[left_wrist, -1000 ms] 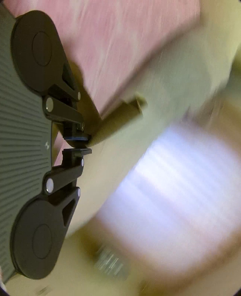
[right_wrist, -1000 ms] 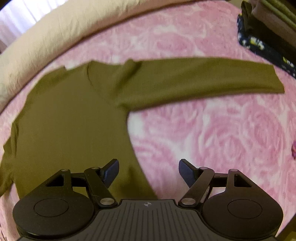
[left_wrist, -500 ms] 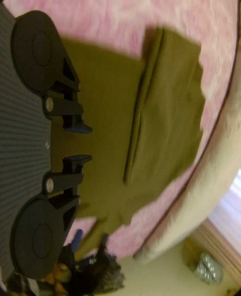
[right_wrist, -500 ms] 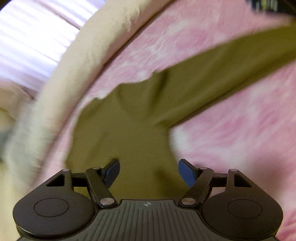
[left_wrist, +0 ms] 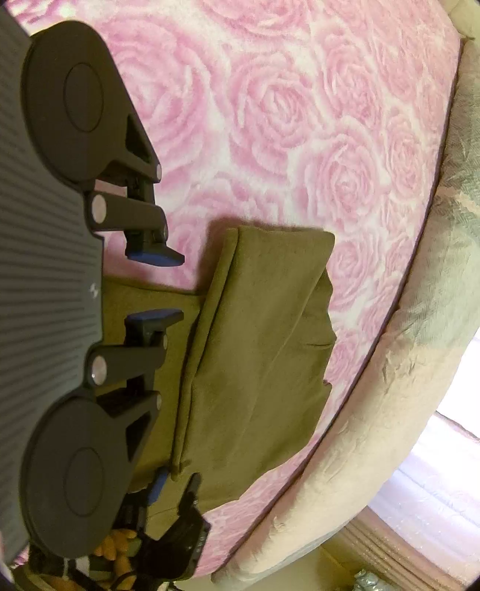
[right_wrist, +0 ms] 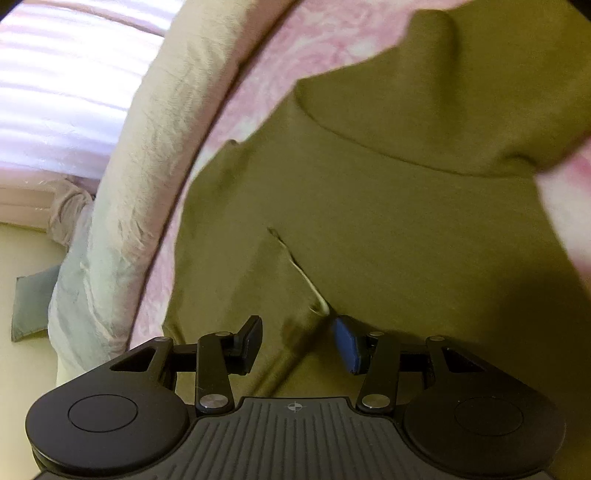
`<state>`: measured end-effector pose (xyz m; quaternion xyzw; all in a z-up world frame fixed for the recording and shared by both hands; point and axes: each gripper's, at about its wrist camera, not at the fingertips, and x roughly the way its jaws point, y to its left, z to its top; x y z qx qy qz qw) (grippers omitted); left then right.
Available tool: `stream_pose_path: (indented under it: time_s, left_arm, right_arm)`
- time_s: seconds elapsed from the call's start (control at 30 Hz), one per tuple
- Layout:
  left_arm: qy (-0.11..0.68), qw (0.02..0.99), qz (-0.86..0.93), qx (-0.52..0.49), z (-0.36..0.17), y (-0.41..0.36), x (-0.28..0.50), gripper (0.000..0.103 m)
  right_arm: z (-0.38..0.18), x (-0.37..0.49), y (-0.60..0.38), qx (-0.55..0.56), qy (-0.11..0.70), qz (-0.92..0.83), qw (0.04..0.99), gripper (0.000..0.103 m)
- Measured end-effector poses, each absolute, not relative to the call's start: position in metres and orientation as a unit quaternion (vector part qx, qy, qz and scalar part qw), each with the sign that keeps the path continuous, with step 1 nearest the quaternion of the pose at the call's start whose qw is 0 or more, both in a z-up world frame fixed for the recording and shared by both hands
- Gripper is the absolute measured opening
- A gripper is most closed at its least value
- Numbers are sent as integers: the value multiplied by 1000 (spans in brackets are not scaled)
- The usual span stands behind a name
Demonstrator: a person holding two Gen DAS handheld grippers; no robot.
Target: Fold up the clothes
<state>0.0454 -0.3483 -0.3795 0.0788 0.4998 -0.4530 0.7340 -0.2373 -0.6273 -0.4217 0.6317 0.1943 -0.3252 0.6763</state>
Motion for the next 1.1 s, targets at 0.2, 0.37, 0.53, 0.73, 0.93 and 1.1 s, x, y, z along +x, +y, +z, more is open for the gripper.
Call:
stream_pose_path:
  time_s: [0.2,0.37,0.53,0.73,0.93,1.1]
  left_arm:
    - [485,739,-456,107,-389,-364,39,19]
    - [476,741,-459,116,-396,-377,38,19]
    - [449,742,-471,161,-404,-394,31,20]
    - [408,748,-478,215,-413,-412,33,20]
    - [370,723,-520,264,-417,-425,28,23]
    - [294,722,-543,311,-412,-417,11,6]
  right_arm:
    - [-375,-227,-626,532,144,-313,773,2]
    - [-344,-263,-623,467,106,-374,794,2]
    - [-385,-291,-636,491,160,-427,742,2]
    - [-369,-297,-640,459,135,-427,767,2]
    - [-381,-307,-648,470,170,-468,729,2]
    - [-403,-318,-650,508,186,-470,698,2]
